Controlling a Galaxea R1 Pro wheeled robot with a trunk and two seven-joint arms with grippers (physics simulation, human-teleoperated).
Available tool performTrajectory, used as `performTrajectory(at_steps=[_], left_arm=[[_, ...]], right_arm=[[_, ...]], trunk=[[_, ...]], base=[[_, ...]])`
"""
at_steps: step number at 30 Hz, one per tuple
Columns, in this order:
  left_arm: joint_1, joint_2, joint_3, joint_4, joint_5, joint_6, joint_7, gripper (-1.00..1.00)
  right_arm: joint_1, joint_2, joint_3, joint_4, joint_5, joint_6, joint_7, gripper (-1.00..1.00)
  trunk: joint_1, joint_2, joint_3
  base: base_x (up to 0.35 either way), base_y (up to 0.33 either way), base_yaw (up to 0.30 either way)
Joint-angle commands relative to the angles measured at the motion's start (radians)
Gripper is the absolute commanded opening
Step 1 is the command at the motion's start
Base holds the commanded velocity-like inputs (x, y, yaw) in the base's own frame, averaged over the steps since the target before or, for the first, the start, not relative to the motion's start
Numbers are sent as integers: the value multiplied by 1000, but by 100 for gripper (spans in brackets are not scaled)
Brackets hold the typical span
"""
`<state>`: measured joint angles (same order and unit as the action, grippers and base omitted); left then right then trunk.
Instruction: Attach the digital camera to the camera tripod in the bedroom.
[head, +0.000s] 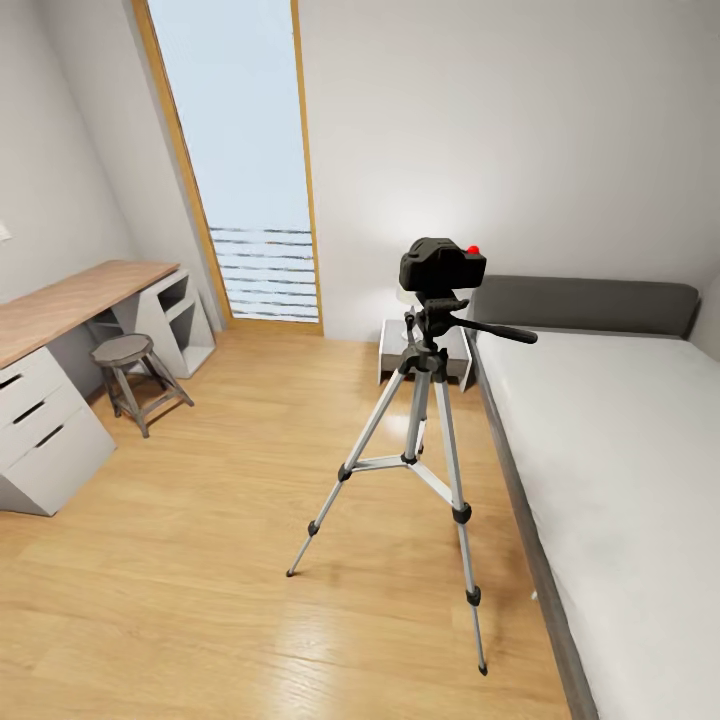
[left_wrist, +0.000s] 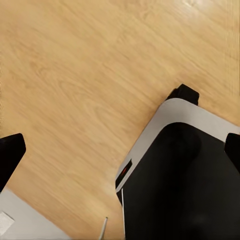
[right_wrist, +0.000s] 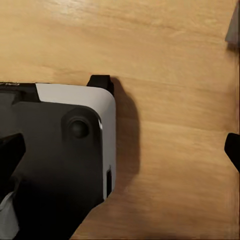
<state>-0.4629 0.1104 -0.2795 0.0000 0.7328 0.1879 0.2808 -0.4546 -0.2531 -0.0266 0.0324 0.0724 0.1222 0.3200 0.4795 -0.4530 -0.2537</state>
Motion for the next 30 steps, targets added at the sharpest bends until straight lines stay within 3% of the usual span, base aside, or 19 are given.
performTrajectory(at_steps=[1, 11, 17, 19, 30], left_arm=[[3, 0, -8, 0, 7, 4, 3, 100], [65, -3, -8, 0, 7, 0, 0, 100], [84, -9, -9, 0, 7, -33, -2, 100], [99, -28, -8, 0, 7, -76, -3, 100], [149, -47, -8, 1, 7, -96, -3, 100]], right_arm=[[10, 1, -4, 1, 7, -4, -8, 100], [116, 19, -4, 1, 6, -83, -94, 100], [129, 18, -4, 1, 6, -93, -102, 100], [132, 18, -4, 1, 7, -93, -104, 100], [135, 11, -4, 1, 7, -119, -113, 100]], trunk=[[0, -2, -2], [0, -2, -2], [0, -2, -2], [0, -2, -2], [0, -2, -2]], base=[[0, 0, 0], [0, 0, 0], [0, 0, 0], [0, 0, 0], [0, 0, 0]])
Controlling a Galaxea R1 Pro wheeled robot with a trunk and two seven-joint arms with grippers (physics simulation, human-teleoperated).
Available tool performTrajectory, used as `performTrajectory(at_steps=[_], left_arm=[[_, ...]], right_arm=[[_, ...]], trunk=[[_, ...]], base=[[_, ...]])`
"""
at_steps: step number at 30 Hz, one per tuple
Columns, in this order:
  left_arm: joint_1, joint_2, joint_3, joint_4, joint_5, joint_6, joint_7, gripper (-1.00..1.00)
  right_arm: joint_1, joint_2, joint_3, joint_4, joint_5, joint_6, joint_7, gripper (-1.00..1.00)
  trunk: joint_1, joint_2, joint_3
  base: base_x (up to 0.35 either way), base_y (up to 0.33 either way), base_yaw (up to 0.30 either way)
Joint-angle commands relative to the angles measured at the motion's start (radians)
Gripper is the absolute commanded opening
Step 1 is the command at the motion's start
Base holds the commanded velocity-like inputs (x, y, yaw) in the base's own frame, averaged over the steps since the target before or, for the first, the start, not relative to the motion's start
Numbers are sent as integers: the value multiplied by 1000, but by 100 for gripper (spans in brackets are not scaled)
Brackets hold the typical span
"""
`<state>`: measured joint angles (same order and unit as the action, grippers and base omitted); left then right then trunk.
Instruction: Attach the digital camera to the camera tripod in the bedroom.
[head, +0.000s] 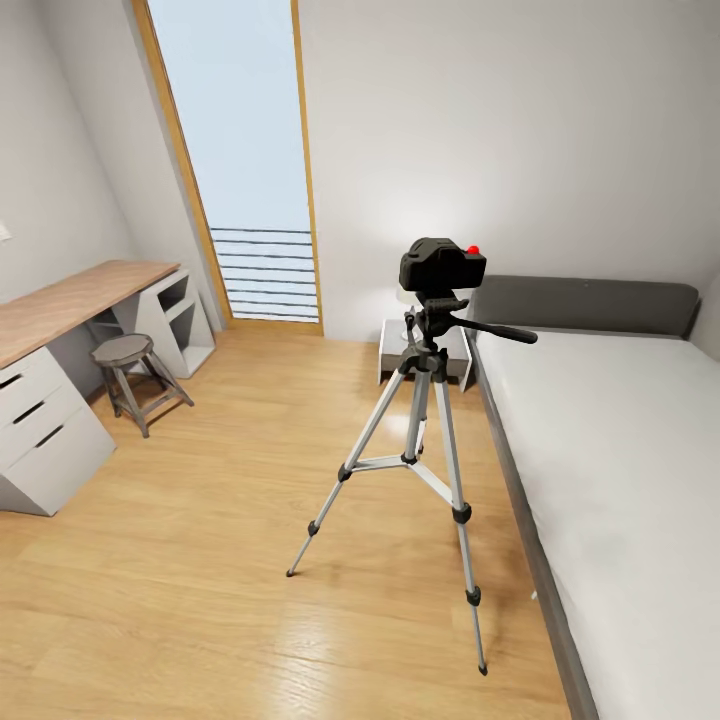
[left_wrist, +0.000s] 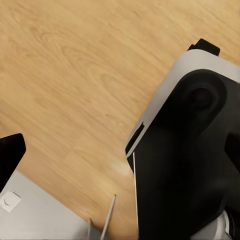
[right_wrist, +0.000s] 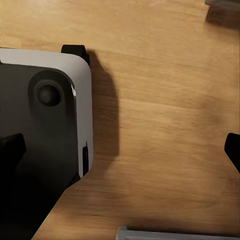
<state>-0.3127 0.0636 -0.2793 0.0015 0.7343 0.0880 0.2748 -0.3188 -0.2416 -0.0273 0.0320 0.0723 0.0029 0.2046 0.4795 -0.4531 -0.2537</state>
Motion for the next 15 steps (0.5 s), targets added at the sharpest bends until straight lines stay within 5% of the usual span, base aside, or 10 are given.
performTrajectory(at_steps=[1, 15], left_arm=[[3, -2, -8, 0, 5, 4, 3, 100], [14, -7, -8, 0, 5, 4, 2, 100]], right_arm=[[-2, 1, -3, 2, 7, 0, 3, 100], [-1, -5, -3, 2, 7, -1, 3, 100]], trunk=[[0, -2, -2], [0, -2, -2]], base=[[0, 0, 0], [0, 0, 0]])
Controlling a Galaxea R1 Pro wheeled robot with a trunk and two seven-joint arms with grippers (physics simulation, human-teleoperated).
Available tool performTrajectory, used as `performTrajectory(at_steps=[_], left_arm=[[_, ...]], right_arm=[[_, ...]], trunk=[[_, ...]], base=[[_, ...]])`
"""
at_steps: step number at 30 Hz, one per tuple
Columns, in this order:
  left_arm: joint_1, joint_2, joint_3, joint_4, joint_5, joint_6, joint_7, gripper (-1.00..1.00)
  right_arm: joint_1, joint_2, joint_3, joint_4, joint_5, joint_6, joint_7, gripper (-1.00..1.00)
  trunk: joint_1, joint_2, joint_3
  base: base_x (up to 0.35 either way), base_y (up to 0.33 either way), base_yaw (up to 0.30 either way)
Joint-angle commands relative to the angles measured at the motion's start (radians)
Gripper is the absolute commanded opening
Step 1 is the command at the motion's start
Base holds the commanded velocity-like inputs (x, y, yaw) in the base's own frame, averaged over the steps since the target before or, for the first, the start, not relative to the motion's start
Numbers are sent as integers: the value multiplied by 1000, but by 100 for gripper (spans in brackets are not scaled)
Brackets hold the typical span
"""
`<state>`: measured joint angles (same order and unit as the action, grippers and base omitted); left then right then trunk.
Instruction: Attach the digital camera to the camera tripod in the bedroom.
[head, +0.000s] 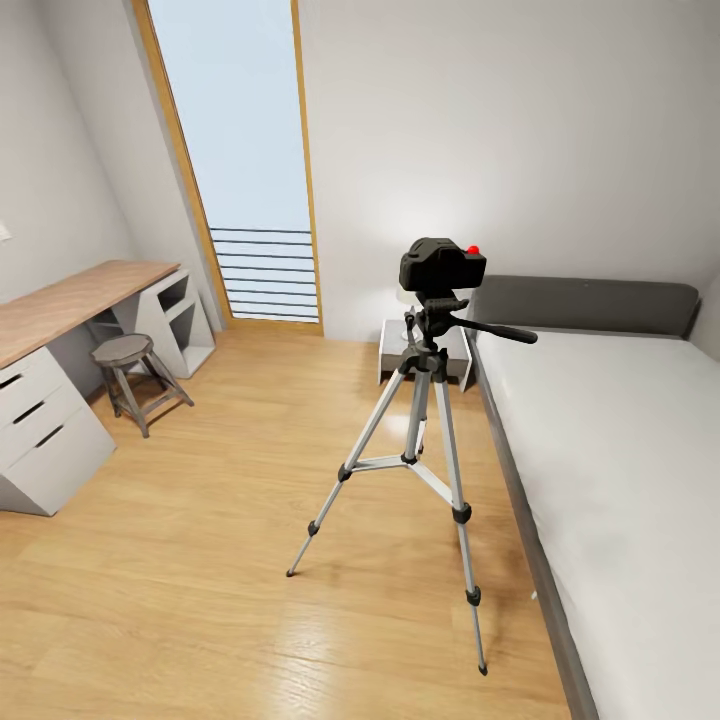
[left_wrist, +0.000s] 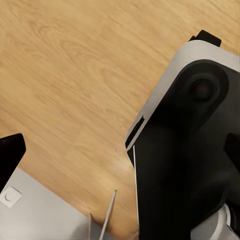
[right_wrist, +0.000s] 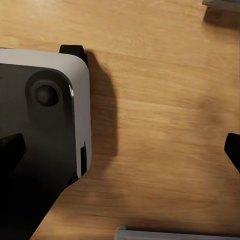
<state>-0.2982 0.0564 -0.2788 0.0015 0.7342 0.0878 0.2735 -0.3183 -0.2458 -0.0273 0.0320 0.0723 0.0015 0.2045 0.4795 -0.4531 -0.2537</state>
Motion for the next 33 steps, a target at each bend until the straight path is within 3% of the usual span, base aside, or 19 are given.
performTrajectory(at_steps=[1, 8, 16, 19, 28, 33], left_arm=[[0, -2, -9, 0, 5, 3, 3, 100], [0, -7, -9, -1, 5, -1, 1, 100], [0, -7, -9, -1, 8, -2, 1, 100], [0, -7, -8, -1, 8, -2, 2, 100], [0, -8, -9, -1, 17, -19, 3, 100], [0, -24, -8, -1, 22, -47, 3, 100]], right_arm=[[-1, -1, -3, 2, 7, 0, 3, 100], [-1, 12, -3, 3, 1, -5, -5, 100], [41, 23, -4, 3, -3, -92, -49, 100], [50, 34, -5, 3, -3, -99, -53, 100], [77, 34, -5, 3, -3, -101, -54, 100], [80, 35, -5, 3, -3, -102, -54, 100]], trunk=[[0, -2, -2], [0, -2, 1], [0, -2, 12], [0, -2, 17], [0, -2, 32], [0, -2, 40]], base=[[0, 0, 0], [0, 0, 0], [0, 0, 0], [0, 0, 0], [0, 0, 0], [0, 0, 0]])
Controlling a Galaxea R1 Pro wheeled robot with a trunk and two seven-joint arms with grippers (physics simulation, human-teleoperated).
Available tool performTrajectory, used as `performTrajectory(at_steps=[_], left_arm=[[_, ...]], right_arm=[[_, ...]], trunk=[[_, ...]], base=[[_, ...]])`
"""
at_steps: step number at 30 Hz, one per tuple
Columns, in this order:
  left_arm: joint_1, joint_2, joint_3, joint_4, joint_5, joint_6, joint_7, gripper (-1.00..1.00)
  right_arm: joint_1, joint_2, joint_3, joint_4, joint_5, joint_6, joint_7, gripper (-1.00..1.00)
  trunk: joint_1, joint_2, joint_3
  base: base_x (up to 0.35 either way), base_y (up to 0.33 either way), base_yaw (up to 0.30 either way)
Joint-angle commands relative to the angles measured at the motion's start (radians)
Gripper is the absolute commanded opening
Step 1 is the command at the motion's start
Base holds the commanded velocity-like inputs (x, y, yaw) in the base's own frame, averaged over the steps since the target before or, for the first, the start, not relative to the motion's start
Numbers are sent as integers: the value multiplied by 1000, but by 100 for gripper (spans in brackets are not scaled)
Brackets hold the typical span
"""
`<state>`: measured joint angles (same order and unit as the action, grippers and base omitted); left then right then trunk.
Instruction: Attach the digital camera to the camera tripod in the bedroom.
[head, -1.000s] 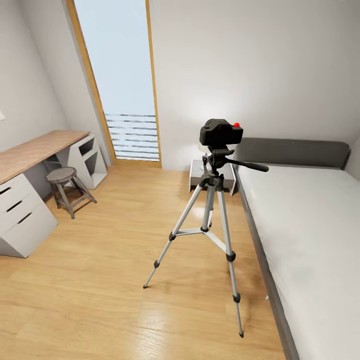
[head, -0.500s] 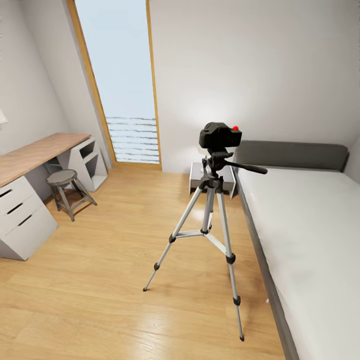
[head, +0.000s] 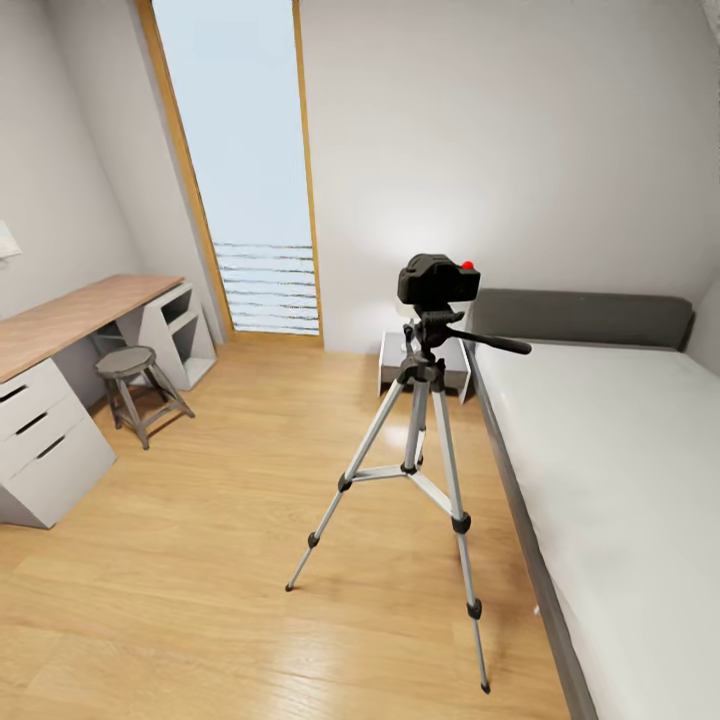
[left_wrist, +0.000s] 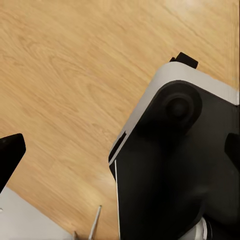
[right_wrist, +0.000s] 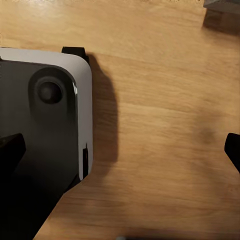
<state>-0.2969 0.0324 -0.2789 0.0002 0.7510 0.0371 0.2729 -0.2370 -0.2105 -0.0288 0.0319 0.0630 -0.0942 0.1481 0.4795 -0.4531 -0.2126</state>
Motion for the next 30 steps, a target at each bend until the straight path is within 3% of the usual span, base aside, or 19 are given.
performTrajectory(at_steps=[1, 16, 30], left_arm=[[-1, -2, -8, 0, 5, 2, 3, 100], [-1, -6, -8, -1, 9, -81, 5, 100], [-1, -8, -9, -1, 55, -90, 5, 100]], right_arm=[[-1, 0, -3, 3, 6, -7, 2, 100], [25, 2, -3, 3, 7, -10, 2, 100], [27, 2, -3, 3, 6, -10, 2, 100]], trunk=[[0, -2, 0], [0, -2, 24], [0, -2, 47]], base=[[0, 0, 0], [0, 0, 0], [0, 0, 0]])
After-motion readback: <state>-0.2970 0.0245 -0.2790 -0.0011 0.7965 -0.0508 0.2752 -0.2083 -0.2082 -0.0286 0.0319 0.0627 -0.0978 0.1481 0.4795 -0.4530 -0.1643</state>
